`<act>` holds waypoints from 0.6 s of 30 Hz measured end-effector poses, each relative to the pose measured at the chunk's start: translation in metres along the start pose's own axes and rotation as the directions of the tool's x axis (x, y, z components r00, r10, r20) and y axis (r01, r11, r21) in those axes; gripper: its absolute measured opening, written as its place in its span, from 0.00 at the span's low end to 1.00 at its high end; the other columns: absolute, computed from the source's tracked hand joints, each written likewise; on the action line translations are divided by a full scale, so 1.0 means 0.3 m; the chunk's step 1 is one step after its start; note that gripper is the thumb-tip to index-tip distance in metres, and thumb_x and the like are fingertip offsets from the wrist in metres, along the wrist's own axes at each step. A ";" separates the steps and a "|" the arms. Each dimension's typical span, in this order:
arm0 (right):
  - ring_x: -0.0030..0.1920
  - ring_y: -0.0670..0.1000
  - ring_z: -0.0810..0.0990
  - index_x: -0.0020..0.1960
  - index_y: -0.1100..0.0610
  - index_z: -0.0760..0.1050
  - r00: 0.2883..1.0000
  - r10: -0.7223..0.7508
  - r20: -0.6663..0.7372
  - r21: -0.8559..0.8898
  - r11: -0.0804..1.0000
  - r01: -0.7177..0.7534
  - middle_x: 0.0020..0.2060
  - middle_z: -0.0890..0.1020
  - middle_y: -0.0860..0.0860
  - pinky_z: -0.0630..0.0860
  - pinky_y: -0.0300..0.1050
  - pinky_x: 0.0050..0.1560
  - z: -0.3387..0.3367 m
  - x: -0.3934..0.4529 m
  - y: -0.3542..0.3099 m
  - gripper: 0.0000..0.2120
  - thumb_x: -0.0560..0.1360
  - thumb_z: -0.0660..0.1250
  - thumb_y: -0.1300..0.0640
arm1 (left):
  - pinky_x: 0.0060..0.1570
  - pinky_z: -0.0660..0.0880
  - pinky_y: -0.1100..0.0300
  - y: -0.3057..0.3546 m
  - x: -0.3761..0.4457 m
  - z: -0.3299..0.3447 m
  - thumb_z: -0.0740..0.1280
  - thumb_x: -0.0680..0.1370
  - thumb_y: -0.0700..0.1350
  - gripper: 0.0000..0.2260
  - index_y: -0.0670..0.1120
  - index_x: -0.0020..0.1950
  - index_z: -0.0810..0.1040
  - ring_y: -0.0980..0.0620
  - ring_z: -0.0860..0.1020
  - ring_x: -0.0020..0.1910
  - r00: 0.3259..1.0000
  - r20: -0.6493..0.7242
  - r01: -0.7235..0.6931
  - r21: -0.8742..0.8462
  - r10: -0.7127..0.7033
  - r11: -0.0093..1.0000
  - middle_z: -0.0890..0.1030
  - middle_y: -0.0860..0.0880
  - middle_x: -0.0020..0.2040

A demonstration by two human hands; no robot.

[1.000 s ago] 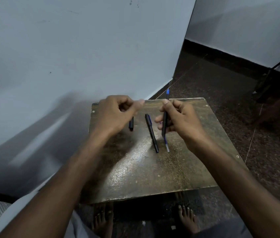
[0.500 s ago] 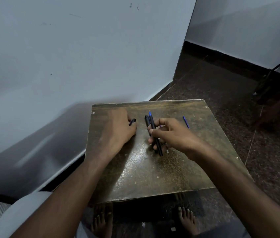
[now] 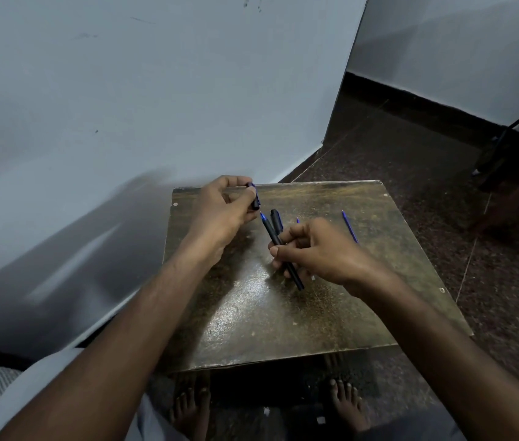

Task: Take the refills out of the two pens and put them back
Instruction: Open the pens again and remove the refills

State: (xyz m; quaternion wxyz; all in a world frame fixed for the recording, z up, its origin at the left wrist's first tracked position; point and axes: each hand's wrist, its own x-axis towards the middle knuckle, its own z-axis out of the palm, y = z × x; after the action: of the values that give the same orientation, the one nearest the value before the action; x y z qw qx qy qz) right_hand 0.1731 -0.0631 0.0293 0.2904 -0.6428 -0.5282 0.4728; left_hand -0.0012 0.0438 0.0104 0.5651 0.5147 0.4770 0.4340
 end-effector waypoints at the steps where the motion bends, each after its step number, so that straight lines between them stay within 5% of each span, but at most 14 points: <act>1: 0.36 0.47 0.89 0.51 0.57 0.85 1.000 0.001 -0.005 -0.006 1.000 -0.001 0.42 0.92 0.54 0.77 0.36 0.30 -0.003 0.001 -0.001 0.04 0.83 0.74 0.57 | 0.48 0.87 0.58 -0.001 0.000 0.001 0.74 0.83 0.42 0.07 0.46 0.61 0.84 0.55 0.90 0.45 1.000 0.001 -0.006 -0.006 0.006 1.000 0.88 0.44 0.47; 11: 0.39 0.50 0.89 0.52 0.57 0.85 1.000 0.007 -0.001 -0.002 1.000 -0.007 0.44 0.92 0.54 0.78 0.42 0.33 -0.011 0.009 0.007 0.05 0.83 0.75 0.55 | 0.48 0.87 0.58 -0.005 -0.001 0.011 0.75 0.82 0.42 0.08 0.45 0.60 0.82 0.53 0.91 0.45 0.999 -0.040 -0.013 -0.037 0.012 0.999 0.89 0.46 0.47; 18: 0.37 0.46 0.88 0.51 0.57 0.85 1.000 -0.007 -0.026 -0.029 1.000 0.006 0.42 0.92 0.53 0.78 0.37 0.31 -0.021 0.011 0.013 0.04 0.82 0.75 0.57 | 0.49 0.88 0.57 -0.008 -0.010 0.018 0.75 0.82 0.43 0.08 0.47 0.59 0.82 0.54 0.90 0.46 1.000 -0.008 -0.023 0.036 0.023 0.999 0.89 0.45 0.49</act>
State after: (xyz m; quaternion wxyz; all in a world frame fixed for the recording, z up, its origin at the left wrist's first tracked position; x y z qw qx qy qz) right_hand 0.1805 -0.0603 0.0273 0.2894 -0.6514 -0.5332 0.4557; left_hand 0.0036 0.0399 0.0083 0.5486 0.5282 0.4813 0.4341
